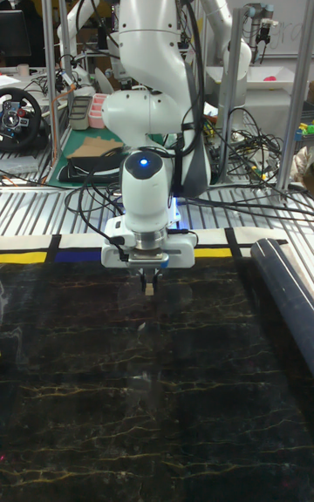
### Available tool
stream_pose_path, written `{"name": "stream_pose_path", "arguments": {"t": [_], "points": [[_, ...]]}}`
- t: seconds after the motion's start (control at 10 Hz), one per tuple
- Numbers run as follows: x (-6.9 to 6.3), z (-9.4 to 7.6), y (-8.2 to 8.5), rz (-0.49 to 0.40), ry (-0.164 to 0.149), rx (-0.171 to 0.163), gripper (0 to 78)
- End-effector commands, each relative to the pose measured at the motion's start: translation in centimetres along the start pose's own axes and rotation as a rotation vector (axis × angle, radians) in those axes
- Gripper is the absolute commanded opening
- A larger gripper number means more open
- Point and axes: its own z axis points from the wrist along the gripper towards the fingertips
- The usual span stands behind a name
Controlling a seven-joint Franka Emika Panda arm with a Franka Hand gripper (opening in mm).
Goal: Hold a small block with the gripper and sweep it from left to right on the table
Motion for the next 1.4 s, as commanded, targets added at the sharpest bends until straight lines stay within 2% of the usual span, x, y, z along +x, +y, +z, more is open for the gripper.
{"name": "stream_pose_path", "arguments": {"t": [0.1,1.2,1.4], "points": [[-0.43,-0.05,-0.36,-0.004,-0.001,0.01,1.1],[-0.43,-0.05,-0.36,0.001,-0.008,-0.003,1.1],[-0.43,-0.05,-0.36,0.001,0.012,0.003,1.1]]}}
